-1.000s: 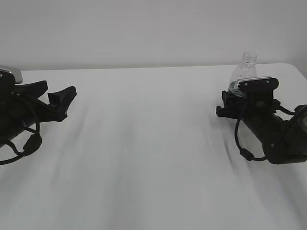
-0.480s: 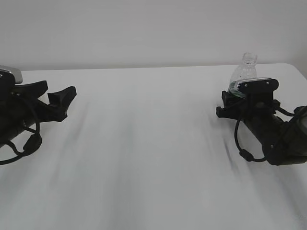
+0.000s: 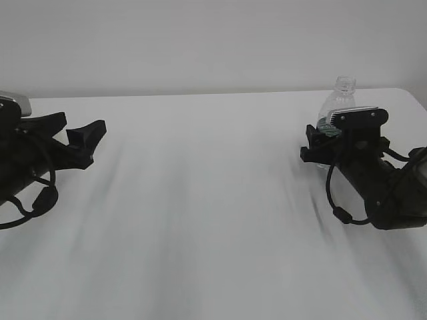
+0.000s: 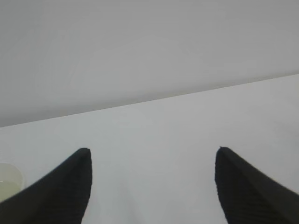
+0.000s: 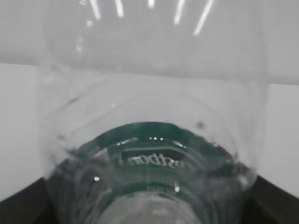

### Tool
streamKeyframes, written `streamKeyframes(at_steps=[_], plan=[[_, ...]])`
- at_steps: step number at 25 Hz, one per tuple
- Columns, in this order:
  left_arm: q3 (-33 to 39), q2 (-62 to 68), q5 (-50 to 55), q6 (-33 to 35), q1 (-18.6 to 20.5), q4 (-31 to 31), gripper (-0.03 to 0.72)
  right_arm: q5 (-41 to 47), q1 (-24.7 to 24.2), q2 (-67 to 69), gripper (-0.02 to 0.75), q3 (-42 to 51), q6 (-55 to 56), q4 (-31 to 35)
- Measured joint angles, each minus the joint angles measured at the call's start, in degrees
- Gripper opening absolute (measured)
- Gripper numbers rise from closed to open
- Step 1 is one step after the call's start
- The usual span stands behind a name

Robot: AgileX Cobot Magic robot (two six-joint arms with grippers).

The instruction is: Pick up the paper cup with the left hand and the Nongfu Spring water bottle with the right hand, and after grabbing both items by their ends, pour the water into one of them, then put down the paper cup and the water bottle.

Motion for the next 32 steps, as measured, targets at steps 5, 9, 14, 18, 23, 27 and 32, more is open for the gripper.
streamKeyframes(at_steps=[5,9,14,18,23,27,32], plan=[[0.0,-0.34,0.0,0.0,0.0,0.0,0.588,0.0,0.0,0.0,0.555,0.0,0.0,0.0],[0.0,-0.47,0.0,0.0,0.0,0.0,0.588,-1.4,0.0,0.0,0.556,0.86,0.0,-0.25],[0.0,-0.47,0.0,0.0,0.0,0.0,0.588,-1.79,0.0,0.0,0.556,3.83,0.0,-0.58],[0.06,-0.47,0.0,0.0,0.0,0.0,0.588,-2.05,0.0,-0.36,0.557,5.04,0.0,-1.77],[0.06,-0.47,0.0,0.0,0.0,0.0,0.588,-2.05,0.0,-2.44,0.557,7.51,0.0,-1.9],[0.06,-0.47,0.0,0.0,0.0,0.0,0.588,-2.05,0.0,-4.66,0.559,9.87,0.0,-2.18],[0.06,-0.47,0.0,0.0,0.0,0.0,0.588,-2.05,0.0,-7.24,0.559,13.06,0.0,-2.75]])
